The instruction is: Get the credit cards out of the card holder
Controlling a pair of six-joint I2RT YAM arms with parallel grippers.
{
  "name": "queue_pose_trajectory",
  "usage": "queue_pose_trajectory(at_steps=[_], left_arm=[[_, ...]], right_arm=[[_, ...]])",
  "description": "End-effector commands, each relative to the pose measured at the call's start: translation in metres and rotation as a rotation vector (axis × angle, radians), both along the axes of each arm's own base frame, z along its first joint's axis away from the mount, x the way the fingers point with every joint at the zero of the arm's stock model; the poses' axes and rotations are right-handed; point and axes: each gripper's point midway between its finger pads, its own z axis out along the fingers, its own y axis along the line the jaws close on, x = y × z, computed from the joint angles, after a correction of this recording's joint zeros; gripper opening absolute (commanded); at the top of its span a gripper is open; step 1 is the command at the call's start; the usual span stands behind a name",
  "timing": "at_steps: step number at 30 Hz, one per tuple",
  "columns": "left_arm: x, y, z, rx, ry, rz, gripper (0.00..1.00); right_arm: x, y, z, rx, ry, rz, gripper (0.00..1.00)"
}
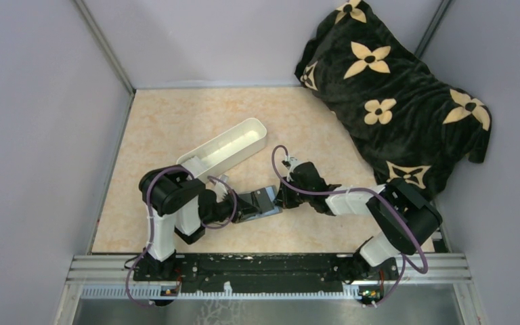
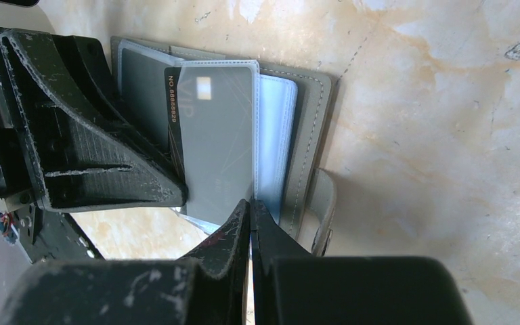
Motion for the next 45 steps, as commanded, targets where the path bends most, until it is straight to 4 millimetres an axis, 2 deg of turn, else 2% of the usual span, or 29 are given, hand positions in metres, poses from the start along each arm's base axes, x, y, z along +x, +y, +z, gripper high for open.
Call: queue_pose_trajectory(at_steps=[1,20,28,33,35,37,41,45], left_arm=[[-0.002,0.012,0.013,-0.015,-0.157,0.013,0.16],[-0.004,0.018,0.012,-0.003,-0.157,0.023,0.17],[-0.006,0.022,0.012,0.003,-0.153,0.025,0.06],[-0.008,0.026,0.013,0.008,-0.154,0.032,0.15],[-0.008,0.026,0.014,0.007,-0.155,0.033,0.15],[-0.008,0.026,0.013,0.008,-0.154,0.033,0.13],[-0.009,0.026,0.012,0.008,-0.147,0.03,0.0],[-0.011,0.028,0.016,0.007,-0.157,0.033,0.0]], right_arm=[[-0.004,-0.012,-0.023,-0.089,0.029,-0.015,0.02],[-0.004,-0.008,-0.026,-0.082,0.039,-0.003,0.02],[-0.004,-0.009,-0.029,-0.087,0.046,-0.011,0.02],[-0.002,-0.009,-0.03,-0.09,0.049,-0.019,0.01],[-0.002,-0.009,-0.031,-0.089,0.05,-0.018,0.01],[-0.002,-0.008,-0.031,-0.086,0.052,-0.018,0.01],[-0.003,-0.009,-0.031,-0.086,0.054,-0.018,0.01],[-0.003,-0.011,-0.033,-0.092,0.058,-0.024,0.01]])
